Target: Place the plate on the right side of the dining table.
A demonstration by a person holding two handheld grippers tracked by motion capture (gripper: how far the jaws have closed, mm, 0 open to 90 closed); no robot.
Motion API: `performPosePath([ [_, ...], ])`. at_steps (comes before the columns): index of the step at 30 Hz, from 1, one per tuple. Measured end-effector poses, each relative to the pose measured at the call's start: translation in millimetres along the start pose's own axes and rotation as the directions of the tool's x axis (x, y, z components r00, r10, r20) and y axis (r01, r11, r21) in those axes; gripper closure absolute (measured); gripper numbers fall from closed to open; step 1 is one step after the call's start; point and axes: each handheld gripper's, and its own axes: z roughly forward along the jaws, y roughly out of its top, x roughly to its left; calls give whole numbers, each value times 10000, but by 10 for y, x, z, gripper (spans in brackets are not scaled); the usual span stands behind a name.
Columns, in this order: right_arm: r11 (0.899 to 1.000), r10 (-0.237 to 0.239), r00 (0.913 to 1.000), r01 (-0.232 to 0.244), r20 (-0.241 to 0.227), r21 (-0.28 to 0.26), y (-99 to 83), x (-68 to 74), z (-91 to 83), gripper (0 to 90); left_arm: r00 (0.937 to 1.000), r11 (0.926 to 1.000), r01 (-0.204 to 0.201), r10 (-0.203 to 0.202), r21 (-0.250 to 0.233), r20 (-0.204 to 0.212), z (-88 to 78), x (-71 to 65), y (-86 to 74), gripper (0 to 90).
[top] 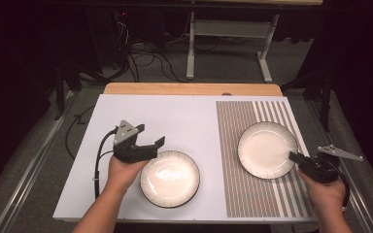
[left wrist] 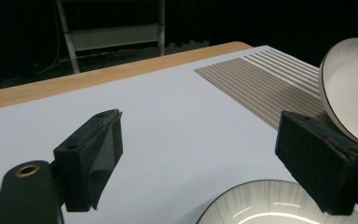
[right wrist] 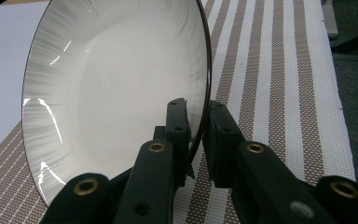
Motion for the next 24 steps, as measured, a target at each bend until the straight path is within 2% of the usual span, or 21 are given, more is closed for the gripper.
performPosePath([
  [4, 10000, 53, 10000, -53, 58, 32, 5, 5, 10, 831, 9992, 9999, -138, 135, -78, -365, -155, 64, -75, 52],
  [8, 9998, 125, 9999, -126, 119, 121, 3, -2, 22, 827, 9987, 9997, -219, 213, -110, -470, -231, 93, -135, 10],
  [13, 9992, 339, 9993, -343, 149, 229, 0, -16, 42, 825, 9983, 9996, -246, 239, -121, -523, -342, 147, -256, 2],
  [19, 9979, 567, 9982, -572, 169, 296, 7, -36, 83, 823, 9982, 9996, -251, 244, -112, -540, -386, 199, -363, 2],
  [24, 9941, 950, 9951, -963, 260, 509, 10, -66, 139, 810, 9989, 9999, 17, -23, -125, -470, -384, 259, -421, 2],
])
